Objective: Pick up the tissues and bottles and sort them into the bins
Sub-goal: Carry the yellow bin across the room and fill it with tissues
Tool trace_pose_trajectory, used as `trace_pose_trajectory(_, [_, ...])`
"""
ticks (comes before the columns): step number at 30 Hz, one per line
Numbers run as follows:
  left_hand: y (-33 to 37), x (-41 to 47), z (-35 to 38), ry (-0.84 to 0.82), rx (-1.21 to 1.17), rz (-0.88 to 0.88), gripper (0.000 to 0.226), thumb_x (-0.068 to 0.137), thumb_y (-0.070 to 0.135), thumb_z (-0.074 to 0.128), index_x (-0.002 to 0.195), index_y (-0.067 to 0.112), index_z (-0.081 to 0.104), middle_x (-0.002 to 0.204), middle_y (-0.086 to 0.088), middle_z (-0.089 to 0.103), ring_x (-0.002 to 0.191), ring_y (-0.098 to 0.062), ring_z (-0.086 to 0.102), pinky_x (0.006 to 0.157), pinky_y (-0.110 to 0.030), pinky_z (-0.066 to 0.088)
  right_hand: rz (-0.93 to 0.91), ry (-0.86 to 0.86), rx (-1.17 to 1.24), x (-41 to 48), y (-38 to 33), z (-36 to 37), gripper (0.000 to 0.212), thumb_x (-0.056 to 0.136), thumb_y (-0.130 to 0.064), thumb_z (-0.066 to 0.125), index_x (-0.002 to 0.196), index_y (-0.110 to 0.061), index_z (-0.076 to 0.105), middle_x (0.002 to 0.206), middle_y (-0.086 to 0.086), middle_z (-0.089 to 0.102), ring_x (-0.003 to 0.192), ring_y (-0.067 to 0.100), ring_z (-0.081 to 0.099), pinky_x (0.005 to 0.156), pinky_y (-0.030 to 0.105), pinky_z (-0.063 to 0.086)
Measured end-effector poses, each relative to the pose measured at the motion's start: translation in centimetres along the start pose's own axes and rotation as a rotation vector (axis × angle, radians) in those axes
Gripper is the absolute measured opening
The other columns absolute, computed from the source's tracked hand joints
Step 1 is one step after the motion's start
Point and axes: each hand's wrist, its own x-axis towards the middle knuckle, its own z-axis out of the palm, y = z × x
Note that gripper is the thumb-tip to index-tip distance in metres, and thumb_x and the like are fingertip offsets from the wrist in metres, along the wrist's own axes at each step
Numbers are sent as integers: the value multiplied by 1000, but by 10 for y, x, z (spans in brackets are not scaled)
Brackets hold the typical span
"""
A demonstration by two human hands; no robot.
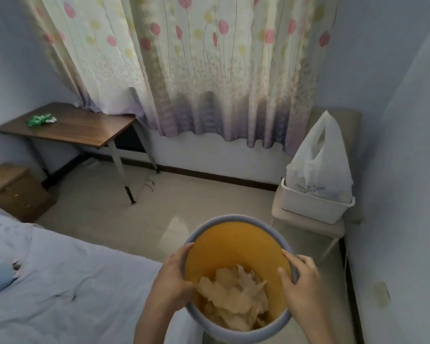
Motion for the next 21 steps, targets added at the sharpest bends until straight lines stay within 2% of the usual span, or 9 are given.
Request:
trace_pose_trajectory(3, [8, 83, 13, 30, 4, 14, 99, 83, -2, 70, 153, 52, 27, 145, 10, 40, 117, -15, 46, 88, -29, 57, 7, -40, -4, 66, -1, 32, 46, 103, -39, 59, 149, -38, 51, 140, -10, 43, 113, 10, 56, 92, 37, 55])
trace_pose_trajectory(6, [3, 159, 48, 58, 35, 75, 93, 82, 3, 70, 151, 53, 31, 127, 14, 41, 107, -11, 47, 81, -27, 50, 5, -121, -2, 131, 24, 67, 49, 102, -40, 62, 149, -39, 49, 140, -14, 41, 109, 9, 57, 89, 35, 55])
trace_pose_trajectory(11, [-46, 256, 142, 34, -73, 119, 86, 83, 10, 74, 149, 51, 38, 127, 20, 43, 115, -7, 51, 92, -30, 52, 36, -258, 73, 215, 110, 141, 65, 98, -27, 70, 154, -43, 41, 152, -13, 35, 120, 10, 58, 96, 41, 57])
trace_pose_trajectory(14, [-96, 307, 213, -11, -104, 102, 89, 81, 13, 76, 151, 51, 36, 134, 17, 45, 119, -7, 53, 97, -32, 53, 66, -315, 64, 249, 172, 198, 75, 97, -19, 68, 157, -46, 32, 158, -19, 25, 122, 11, 58, 92, 37, 57])
trace_pose_trajectory(17, [-145, 350, 289, -40, -117, 99, 88, 81, 13, 76, 153, 47, 37, 136, 12, 47, 117, -7, 55, 95, -29, 49, 74, -333, 31, 276, 238, 257, 81, 94, -16, 69, 158, -45, 29, 159, -18, 23, 132, 17, 52, 94, 32, 52])
trace_pose_trajectory(21, [-222, 390, 385, -52, -83, 53, 89, 81, 4, 75, 153, 41, 39, 134, 11, 45, 118, -15, 55, 98, -32, 49, 84, -355, 19, 292, 333, 339, 85, 87, -7, 67, 157, -43, 33, 156, -16, 26, 126, 18, 53, 92, 35, 53])
